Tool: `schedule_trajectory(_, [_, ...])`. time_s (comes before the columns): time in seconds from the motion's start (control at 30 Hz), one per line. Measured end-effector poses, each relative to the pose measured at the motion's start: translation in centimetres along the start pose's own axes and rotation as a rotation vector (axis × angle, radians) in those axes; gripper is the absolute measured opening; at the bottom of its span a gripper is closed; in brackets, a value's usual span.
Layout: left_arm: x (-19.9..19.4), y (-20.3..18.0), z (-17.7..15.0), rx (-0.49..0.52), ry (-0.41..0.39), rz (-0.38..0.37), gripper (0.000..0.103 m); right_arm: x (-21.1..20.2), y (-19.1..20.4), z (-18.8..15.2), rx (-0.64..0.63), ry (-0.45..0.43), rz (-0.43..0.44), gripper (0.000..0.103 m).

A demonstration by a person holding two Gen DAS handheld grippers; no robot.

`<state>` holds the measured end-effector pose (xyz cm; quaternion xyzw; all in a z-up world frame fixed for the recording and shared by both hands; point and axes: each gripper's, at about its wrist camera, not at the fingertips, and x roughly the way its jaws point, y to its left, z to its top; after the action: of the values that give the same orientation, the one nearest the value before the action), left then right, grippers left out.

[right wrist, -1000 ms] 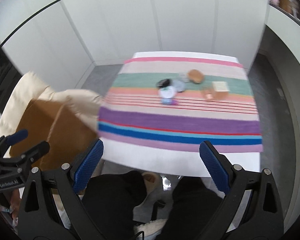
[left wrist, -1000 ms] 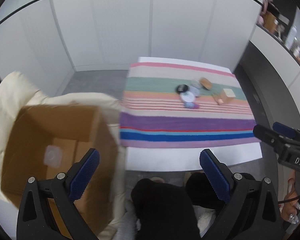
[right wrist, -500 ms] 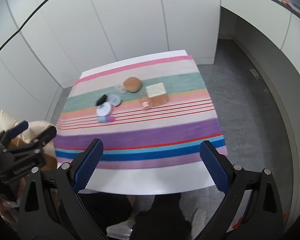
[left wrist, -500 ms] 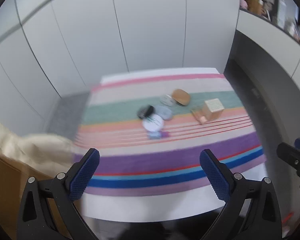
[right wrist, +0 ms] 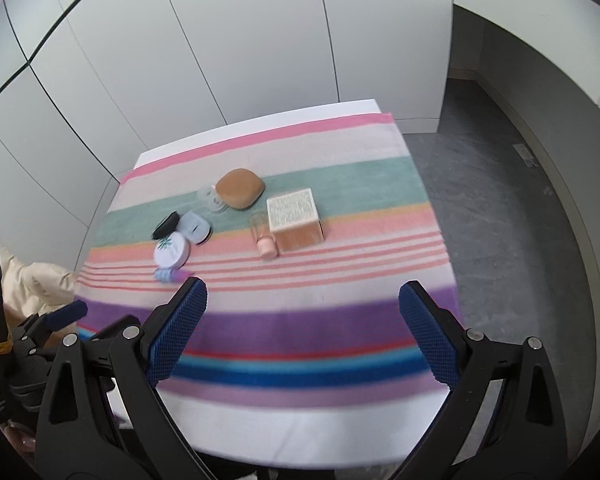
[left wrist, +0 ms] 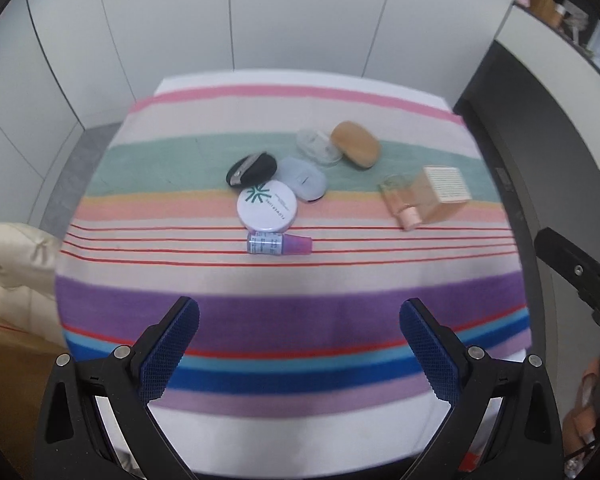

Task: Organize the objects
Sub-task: 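Grasp the beige box with the right tool while the left tool grasps the purple-capped bottle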

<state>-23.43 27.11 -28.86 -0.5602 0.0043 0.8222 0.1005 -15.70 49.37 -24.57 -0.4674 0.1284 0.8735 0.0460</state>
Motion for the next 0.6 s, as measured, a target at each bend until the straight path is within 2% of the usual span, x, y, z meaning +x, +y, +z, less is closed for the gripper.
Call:
schedule_trajectory(0.27, [7.7,3.3,1.6,-0.178,0.108,-0.026,0.101,9.8,0.7,1.8,-0.035,0.065,0.028,0.098])
schedule_trajectory(0.4, [9.4,3.5,1.9,-0.184,0.105,-0.019,0.101,12.5,0.6,2.4,-0.011,0.07,0.025,0.098])
schedule_trajectory(0.47, [9.6,3.1,2.1,-0.158,0.085,0.008,0.101,13.4,0.2,2.7,0.014,0.067,0.025,0.098])
schedule_trajectory(0.5, [9.8,2.8,2.2,-0.143,0.08,0.016,0.101,13.8,0.0,2.8,0.023,0.064,0.025,0.096])
schedule_trajectory(0.57, [10.2,2.2,2.6,-0.113,0.068,0.05,0.101,14.5,-0.2,3.0,0.031,0.067,0.005,0.086])
schedule_trajectory(0.6, [10.3,2.0,2.7,-0.1,0.061,0.062,0.101,14.9,-0.2,3.1,0.028,0.075,0.001,0.076])
